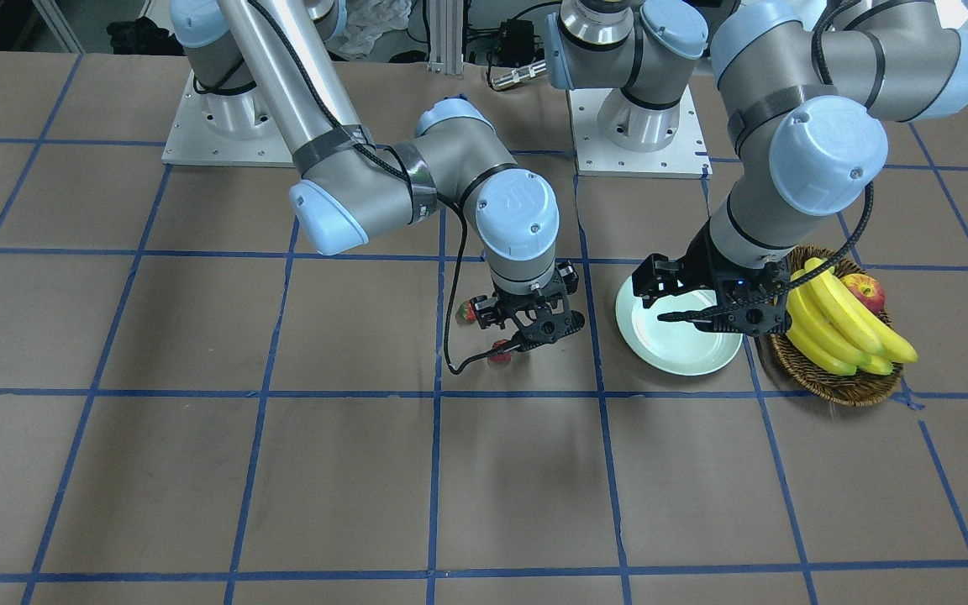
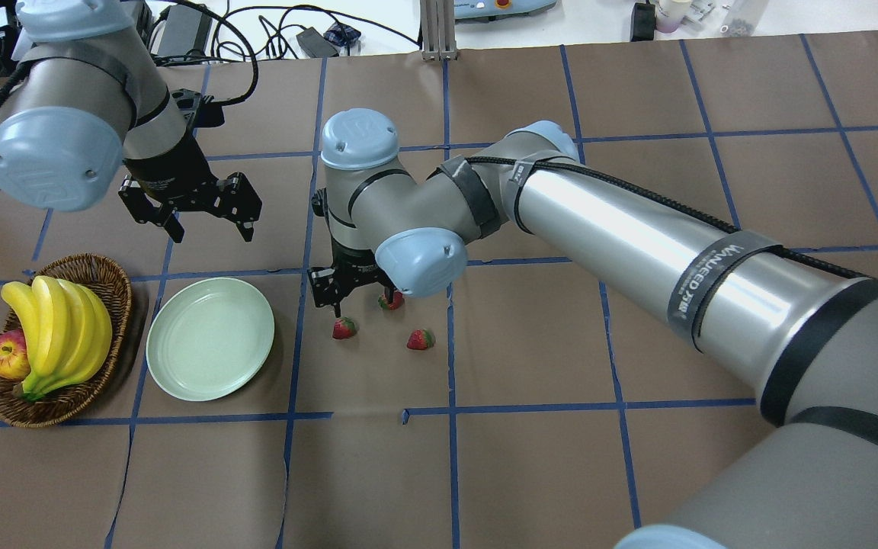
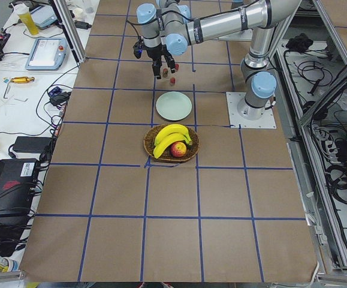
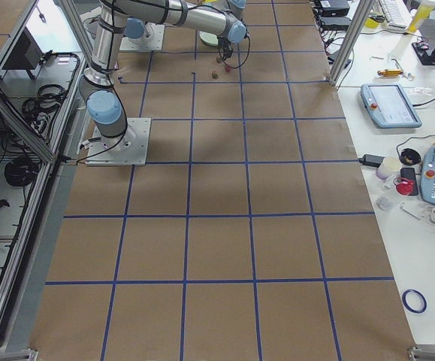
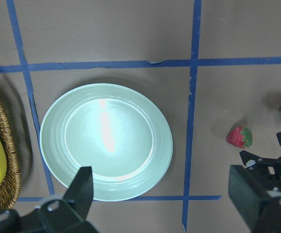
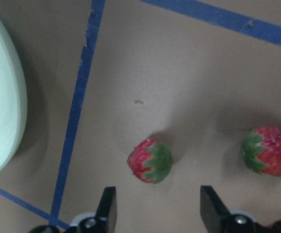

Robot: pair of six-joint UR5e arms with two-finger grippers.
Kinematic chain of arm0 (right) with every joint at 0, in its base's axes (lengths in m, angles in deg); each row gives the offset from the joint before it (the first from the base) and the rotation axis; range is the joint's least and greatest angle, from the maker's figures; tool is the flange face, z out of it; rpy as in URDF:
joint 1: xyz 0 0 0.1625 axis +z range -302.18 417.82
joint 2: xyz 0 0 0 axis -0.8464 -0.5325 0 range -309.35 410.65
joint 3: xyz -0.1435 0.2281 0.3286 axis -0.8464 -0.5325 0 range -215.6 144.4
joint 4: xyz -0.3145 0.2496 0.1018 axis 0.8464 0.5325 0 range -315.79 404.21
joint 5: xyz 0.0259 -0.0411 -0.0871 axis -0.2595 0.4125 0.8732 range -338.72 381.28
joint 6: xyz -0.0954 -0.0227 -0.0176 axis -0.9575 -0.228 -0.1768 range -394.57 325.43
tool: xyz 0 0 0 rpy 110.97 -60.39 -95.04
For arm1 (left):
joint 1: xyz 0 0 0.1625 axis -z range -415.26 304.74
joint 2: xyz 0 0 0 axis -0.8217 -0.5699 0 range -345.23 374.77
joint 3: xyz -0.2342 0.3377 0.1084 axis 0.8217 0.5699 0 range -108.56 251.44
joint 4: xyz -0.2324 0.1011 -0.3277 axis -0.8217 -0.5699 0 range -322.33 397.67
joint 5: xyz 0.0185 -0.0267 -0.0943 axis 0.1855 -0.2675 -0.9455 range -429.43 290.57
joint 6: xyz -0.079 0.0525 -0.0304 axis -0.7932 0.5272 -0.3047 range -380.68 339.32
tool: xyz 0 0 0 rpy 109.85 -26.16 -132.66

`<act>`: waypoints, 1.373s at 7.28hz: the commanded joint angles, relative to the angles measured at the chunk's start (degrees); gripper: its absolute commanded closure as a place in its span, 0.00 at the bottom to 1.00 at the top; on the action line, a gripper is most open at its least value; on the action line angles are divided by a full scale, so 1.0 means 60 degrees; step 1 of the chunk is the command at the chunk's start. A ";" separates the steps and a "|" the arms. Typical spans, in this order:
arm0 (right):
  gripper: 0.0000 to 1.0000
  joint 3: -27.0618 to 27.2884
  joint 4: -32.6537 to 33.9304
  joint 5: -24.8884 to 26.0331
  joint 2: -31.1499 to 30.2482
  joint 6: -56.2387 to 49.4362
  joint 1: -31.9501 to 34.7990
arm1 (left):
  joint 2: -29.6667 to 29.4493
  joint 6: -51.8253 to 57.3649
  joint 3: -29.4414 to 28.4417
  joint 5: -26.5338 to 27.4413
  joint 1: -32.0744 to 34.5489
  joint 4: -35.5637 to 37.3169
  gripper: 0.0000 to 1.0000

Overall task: Collect all strawberries into plate
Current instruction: 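Raise the right arm away while the left gripper reaches the nearest strawberry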

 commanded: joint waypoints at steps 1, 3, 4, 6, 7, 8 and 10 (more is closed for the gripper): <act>0.00 -0.0017 -0.1368 0.0566 -0.1495 -0.0013 -0.0959 | 0.0014 0.0116 -0.0024 -0.0050 0.0122 0.0003 0.00; 0.00 -0.0061 -0.2730 0.0671 -0.2699 -0.0189 -0.2000 | 0.0016 0.0030 -0.0083 0.0080 0.0312 0.0236 0.00; 0.00 -0.0075 -0.3184 0.0744 -0.2936 -0.0175 -0.2469 | -0.0159 -0.0072 -0.0039 0.0066 0.0734 0.0368 0.00; 0.00 -0.0295 -0.3625 0.1517 -0.3420 -0.0190 -0.3072 | -0.0350 -0.0497 -0.0039 -0.0036 0.1060 0.0456 0.00; 0.00 -0.0353 -0.3918 0.1695 -0.3494 -0.0204 -0.3234 | -0.0584 -0.0542 -0.0010 -0.0109 0.1133 0.0486 0.01; 0.00 -0.0354 -0.4196 0.2030 -0.3596 -0.0364 -0.3308 | -0.0833 -0.0586 0.0164 -0.0385 0.1366 0.0805 0.01; 0.00 -0.0339 -0.4243 0.2048 -0.3655 -0.0468 -0.3469 | -0.1331 -0.0906 0.0837 -0.0678 0.1675 0.2004 0.00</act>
